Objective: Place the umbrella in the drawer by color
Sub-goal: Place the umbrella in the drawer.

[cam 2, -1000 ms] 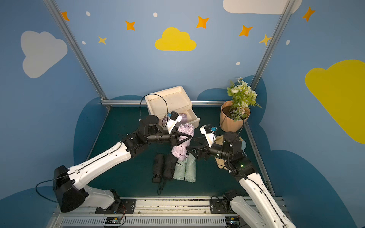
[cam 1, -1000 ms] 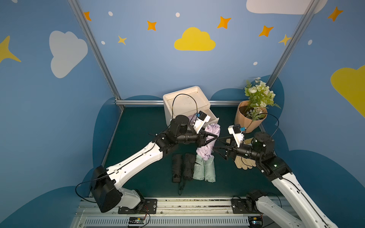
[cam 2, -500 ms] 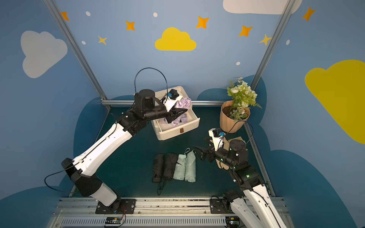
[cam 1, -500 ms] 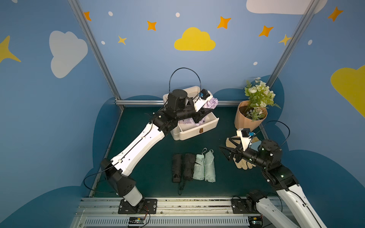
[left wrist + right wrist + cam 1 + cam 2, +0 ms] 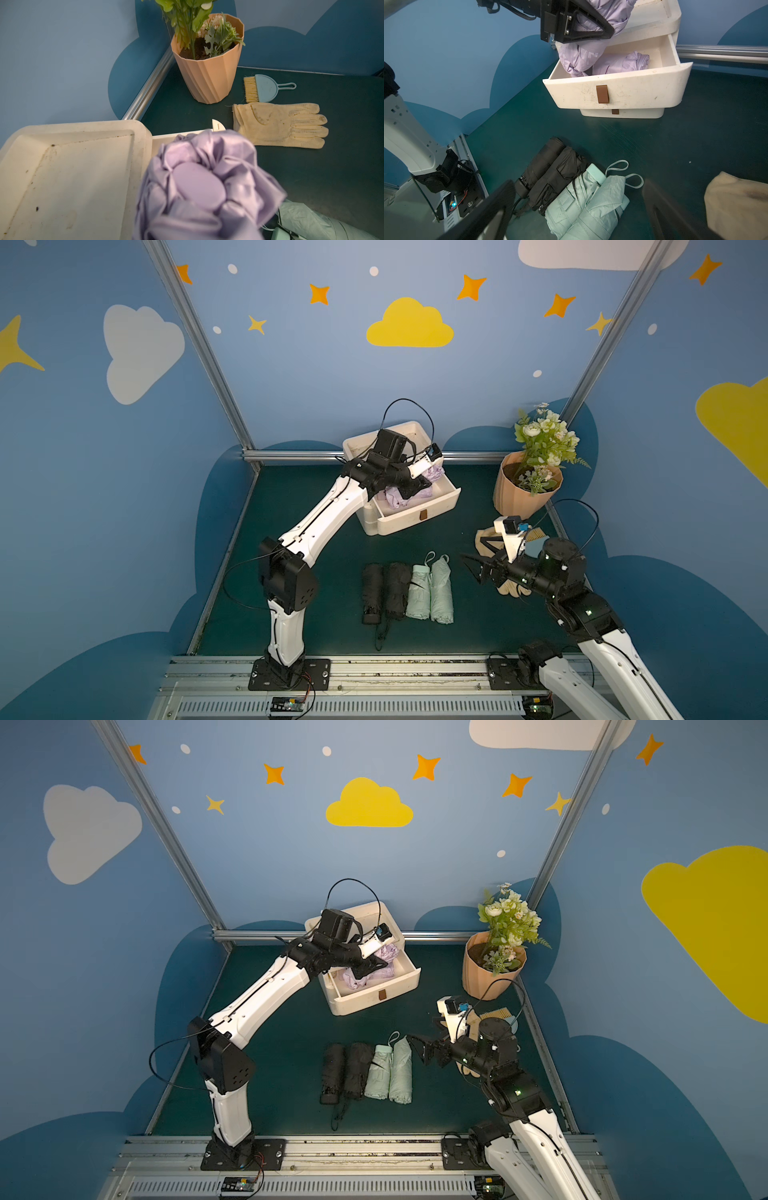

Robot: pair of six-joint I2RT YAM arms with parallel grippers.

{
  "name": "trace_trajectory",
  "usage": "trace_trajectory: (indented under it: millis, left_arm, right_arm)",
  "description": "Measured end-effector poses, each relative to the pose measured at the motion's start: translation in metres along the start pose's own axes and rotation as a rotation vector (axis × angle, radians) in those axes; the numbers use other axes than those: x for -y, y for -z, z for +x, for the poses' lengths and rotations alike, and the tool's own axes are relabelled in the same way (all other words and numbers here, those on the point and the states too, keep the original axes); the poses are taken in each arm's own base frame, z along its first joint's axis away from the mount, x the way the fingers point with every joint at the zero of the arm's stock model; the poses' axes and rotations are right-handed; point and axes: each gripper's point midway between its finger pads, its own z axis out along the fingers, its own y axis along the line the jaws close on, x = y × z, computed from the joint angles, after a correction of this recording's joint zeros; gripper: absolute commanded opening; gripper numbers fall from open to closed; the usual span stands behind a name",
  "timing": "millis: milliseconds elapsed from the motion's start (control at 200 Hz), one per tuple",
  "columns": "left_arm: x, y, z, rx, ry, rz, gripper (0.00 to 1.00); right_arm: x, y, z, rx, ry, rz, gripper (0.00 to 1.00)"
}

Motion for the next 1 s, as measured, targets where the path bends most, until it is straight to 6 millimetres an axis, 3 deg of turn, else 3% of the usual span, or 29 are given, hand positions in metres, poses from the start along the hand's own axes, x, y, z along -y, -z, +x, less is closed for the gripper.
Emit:
trace_trajectory:
  millis: [285, 566, 716, 866, 996]
  left_arm:
    - [0.008, -0.011, 0.035, -0.136, -0.012, 0.056, 0.03]
    - [0.001, -0.019, 0.041, -0.179, -0.036, 0.069, 0.08]
    - [-0.004, -0.028, 0.042, -0.199, -0.041, 0.076, 0.20]
    - [-0.005, -0.032, 0.043, -0.213, -0.040, 0.084, 0.41]
    - [-0.006, -0.032, 0.048, -0.237, -0.038, 0.083, 0.50]
  right_arm:
    - [0.006, -0.006, 0.011, -0.028, -0.019, 0.009, 0.98]
    - [0.009, -0.010, 0.013, -0.032, -0.025, 0.010, 0.98]
    - [0.010, -0.012, 0.012, -0.033, -0.027, 0.011, 0.98]
    - [0.011, -0.015, 0.012, -0.035, -0.028, 0.010, 0.98]
    - [0.013, -0.016, 0.013, -0.040, -0.032, 0.013, 0.98]
